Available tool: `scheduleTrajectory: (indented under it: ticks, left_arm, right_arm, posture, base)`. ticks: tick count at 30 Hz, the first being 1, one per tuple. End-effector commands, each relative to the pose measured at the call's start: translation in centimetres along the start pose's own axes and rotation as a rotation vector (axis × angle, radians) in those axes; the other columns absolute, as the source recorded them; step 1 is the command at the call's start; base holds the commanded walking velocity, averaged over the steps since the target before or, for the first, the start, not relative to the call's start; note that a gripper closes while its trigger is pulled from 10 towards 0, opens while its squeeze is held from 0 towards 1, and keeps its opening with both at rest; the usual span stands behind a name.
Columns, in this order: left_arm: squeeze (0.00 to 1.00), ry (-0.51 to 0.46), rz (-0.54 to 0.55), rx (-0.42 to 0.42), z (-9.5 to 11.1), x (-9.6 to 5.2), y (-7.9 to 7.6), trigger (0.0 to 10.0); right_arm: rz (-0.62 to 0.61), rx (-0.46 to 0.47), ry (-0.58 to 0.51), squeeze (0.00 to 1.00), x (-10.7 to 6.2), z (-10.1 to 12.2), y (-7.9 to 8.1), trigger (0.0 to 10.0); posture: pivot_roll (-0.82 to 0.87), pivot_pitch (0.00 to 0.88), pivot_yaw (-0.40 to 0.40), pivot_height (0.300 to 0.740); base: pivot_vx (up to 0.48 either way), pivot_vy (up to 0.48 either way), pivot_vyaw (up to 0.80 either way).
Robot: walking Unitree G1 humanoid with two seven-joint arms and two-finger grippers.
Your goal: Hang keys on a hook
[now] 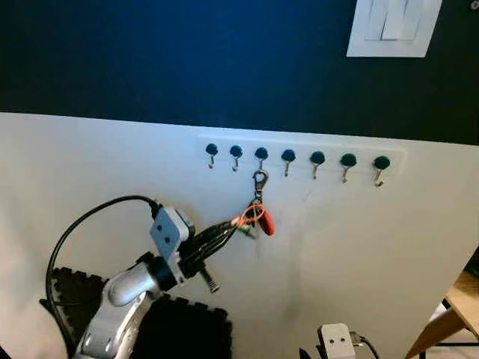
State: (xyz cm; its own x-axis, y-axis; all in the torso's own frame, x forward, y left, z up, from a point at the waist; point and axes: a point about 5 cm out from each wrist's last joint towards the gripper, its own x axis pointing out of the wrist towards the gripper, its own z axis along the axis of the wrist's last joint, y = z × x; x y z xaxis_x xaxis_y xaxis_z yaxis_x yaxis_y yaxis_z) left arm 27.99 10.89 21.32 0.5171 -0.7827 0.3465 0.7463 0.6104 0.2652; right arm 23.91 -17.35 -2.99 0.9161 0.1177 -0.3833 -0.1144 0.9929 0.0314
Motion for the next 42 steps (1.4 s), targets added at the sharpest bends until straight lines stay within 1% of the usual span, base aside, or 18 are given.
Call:
scheduleTrajectory:
  ticks: [1, 2, 3, 6, 7, 8, 13, 19, 25, 30, 32, 33, 35, 36, 37, 39, 40, 42]
  left_arm:
    - [0.0, -0.047, 0.014, -0.01, 1.0, 0.7, 0.0, 10.0]
    - [0.0, -0.067, 0.027, -0.004, 1.3, 1.1, 0.1, 10.0]
    - [0.0, -0.102, 0.075, 0.03, 1.8, 1.6, 0.5, 10.0]
    - [0.0, -0.112, 0.1, 0.046, 2.0, 1.8, 0.8, 10.0]
    - [0.0, -0.122, 0.135, 0.067, 2.2, 1.9, 1.2, 10.0]
    - [0.0, -0.13, 0.166, 0.073, 2.4, 1.9, 1.6, 10.0]
    - [0.0, -0.149, 0.219, 0.086, 3.0, 1.9, 2.4, 10.0]
    - [0.0, -0.124, 0.261, 0.107, 2.8, 1.3, 2.8, 10.0]
    - [0.0, -0.089, 0.273, 0.114, 2.1, 0.8, 2.7, 10.0]
    - [0.0, -0.079, 0.275, 0.105, 1.7, 0.8, 2.6, 10.0]
    - [0.0, -0.077, 0.275, 0.1, 1.6, 0.8, 2.4, 10.0]
    - [0.0, -0.078, 0.275, 0.091, 1.4, 0.9, 2.2, 10.0]
    - [0.0, -0.078, 0.275, 0.091, 1.4, 0.9, 2.2, 10.0]
    - [0.0, -0.078, 0.275, 0.089, 1.4, 0.9, 2.1, 10.0]
    - [0.0, -0.078, 0.275, 0.088, 1.4, 1.0, 2.0, 10.0]
    - [0.0, -0.079, 0.278, 0.086, 1.4, 1.0, 2.0, 10.0]
    - [0.0, -0.079, 0.278, 0.086, 1.4, 1.0, 2.0, 10.0]
    - [0.0, -0.08, 0.283, 0.085, 1.3, 1.0, 2.1, 10.0]
  right_arm:
    - [0.007, 0.002, -0.032, 0.0, 0.2, 0.4, 0.3, 10.0]
    - [0.007, 0.005, -0.046, 0.0, 0.2, 0.6, 0.3, 10.0]
    - [0.007, 0.005, -0.059, 0.0, 0.2, 0.8, 0.3, 10.0]
    - [0.008, 0.005, -0.06, 0.0, 0.2, 0.8, 0.3, 10.0]
    - [0.009, 0.004, -0.06, 0.0, 0.2, 0.8, 0.4, 10.0]
    - [0.01, 0.003, -0.059, 0.0, 0.2, 0.8, 0.4, 10.0]
    - [0.013, 0.002, -0.055, 0.0, 0.2, 0.7, 0.4, 10.0]
    - [0.016, 0.003, -0.045, 0.0, 0.1, 0.4, 0.5, 10.0]
    - [0.018, 0.004, -0.044, 0.0, 0.0, 0.4, 0.5, 10.0]
    - [0.02, 0.002, -0.047, 0.0, 0.0, 0.4, 0.5, 10.0]
    - [0.024, -0.009, -0.068, 0.0, 0.0, 0.7, 0.5, 10.0]
    - [0.054, -0.036, -0.148, 0.0, -0.1, 1.5, 0.8, 10.0]
    - [0.054, -0.036, -0.148, 0.0, -0.1, 1.5, 0.8, 10.0]
    - [0.069, -0.043, -0.18, 0.0, -0.1, 1.9, 1.0, 10.0]
    - [0.098, -0.066, -0.222, 0.0, -0.2, 2.3, 1.3, 10.0]
    - [0.202, -0.15, -0.356, 0.0, -0.6, 4.0, 2.8, 10.0]
    - [0.202, -0.15, -0.356, 0.0, -0.6, 4.0, 2.8, 10.0]
    - [0.268, -0.194, -0.453, 0.0, -1.1, 5.3, 3.9, 10.0]
  posture:
    - [0.05, 0.004, 0.017, 0.74]
    - [0.05, 0.003, 0.017, 0.74]
    - [0.05, 0.003, 0.018, 0.74]
    - [0.05, 0.003, 0.018, 0.74]
    - [0.05, 0.004, 0.019, 0.74]
    - [0.05, 0.005, 0.019, 0.74]
    - [0.05, 0.005, 0.017, 0.74]
    - [0.05, 0.005, 0.016, 0.74]
    - [0.05, 0.006, 0.015, 0.74]
    - [0.05, 0.006, 0.014, 0.74]
    - [0.05, 0.006, 0.014, 0.74]
    - [0.05, 0.005, 0.014, 0.74]
    - [0.05, 0.005, 0.014, 0.74]
    - [0.05, 0.005, 0.014, 0.74]
    - [0.05, 0.005, 0.015, 0.74]
    - [0.05, 0.006, 0.015, 0.74]
    - [0.05, 0.006, 0.015, 0.74]
    - [0.05, 0.008, 0.015, 0.74]
  base:
    - [0.0, 0.0, 0.0]
    - [0.0, 0.0, 0.0]
    - [0.0, 0.0, 0.0]
    - [0.0, 0.0, 0.0]
    - [0.0, 0.0, 0.0]
    - [0.0, 0.0, 0.0]
    - [0.0, 0.0, 0.0]
    - [0.0, 0.0, 0.0]
    - [0.0, 0.0, 0.0]
    - [0.0, 0.0, 0.0]
    - [0.0, 0.0, 0.0]
    - [0.0, 0.0, 0.0]
    - [0.0, 0.0, 0.0]
    - [0.0, 0.0, 0.0]
    - [0.0, 0.0, 0.0]
    - [0.0, 0.0, 0.0]
    - [0.0, 0.0, 0.0]
    - [0.0, 0.0, 0.0]
